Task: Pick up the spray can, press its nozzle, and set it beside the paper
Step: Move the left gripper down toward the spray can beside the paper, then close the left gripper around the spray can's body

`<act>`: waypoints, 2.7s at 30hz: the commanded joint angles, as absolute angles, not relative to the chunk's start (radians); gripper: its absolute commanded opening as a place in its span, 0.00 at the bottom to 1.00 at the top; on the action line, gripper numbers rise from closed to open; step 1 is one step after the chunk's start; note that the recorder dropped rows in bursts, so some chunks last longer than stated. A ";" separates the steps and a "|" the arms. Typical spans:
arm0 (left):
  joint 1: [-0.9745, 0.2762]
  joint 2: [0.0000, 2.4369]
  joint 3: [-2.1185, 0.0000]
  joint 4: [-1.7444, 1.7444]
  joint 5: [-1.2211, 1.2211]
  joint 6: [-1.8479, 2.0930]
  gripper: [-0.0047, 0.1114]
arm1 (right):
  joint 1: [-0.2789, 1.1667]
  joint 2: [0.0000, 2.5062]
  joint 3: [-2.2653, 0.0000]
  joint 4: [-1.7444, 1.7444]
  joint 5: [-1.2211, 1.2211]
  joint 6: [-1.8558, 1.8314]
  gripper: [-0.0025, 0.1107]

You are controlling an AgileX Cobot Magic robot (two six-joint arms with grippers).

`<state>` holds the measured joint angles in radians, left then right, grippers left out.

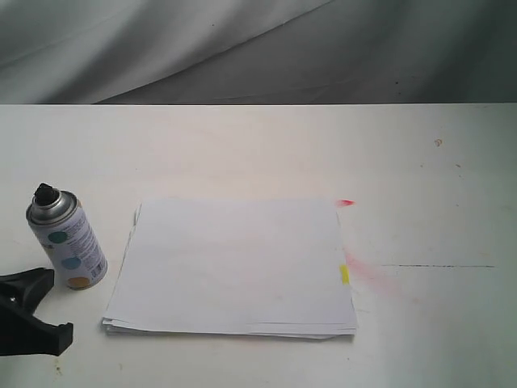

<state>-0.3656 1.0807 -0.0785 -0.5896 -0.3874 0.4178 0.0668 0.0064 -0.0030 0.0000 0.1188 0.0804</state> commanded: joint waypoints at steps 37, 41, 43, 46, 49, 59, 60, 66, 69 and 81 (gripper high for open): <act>-0.371 1.084 0.000 -0.408 -0.682 0.108 0.84 | 0.060 0.000 0.000 -0.006 0.118 0.083 0.02; -0.371 1.090 0.000 -0.408 -0.682 0.134 0.82 | 0.060 0.000 0.000 -0.006 0.118 0.083 0.02; -0.371 1.116 0.000 -0.408 -0.686 0.133 0.82 | 0.060 0.000 0.000 -0.006 0.118 0.083 0.02; -0.371 1.194 -0.002 -0.408 -0.735 0.133 0.82 | 0.060 0.000 0.000 -0.006 0.118 0.083 0.02; -0.371 1.345 -0.042 -0.393 -0.794 0.118 0.82 | 0.060 0.000 0.000 -0.006 0.118 0.083 0.02; -0.371 1.727 -0.072 -0.363 -1.161 0.000 0.82 | 0.060 0.000 0.000 -0.006 0.118 0.083 0.02; -0.371 1.760 -0.088 -0.363 -1.174 0.000 0.82 | 0.060 0.000 0.000 -0.006 0.118 0.083 0.02; -0.371 1.856 -0.178 -0.404 -1.177 0.000 0.82 | 0.060 0.000 0.000 -0.006 0.118 0.083 0.02; -0.371 1.856 -0.191 -0.429 -1.177 0.000 0.82 | 0.060 0.000 0.000 -0.006 0.118 0.083 0.02; -0.371 1.856 -0.264 -0.511 -1.143 0.095 0.82 | 0.060 0.000 0.000 -0.006 0.118 0.083 0.02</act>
<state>-0.3656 1.8553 -0.2344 -0.4913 -1.1590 0.0560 0.0668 0.0064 -0.0030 0.0000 0.1188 0.0804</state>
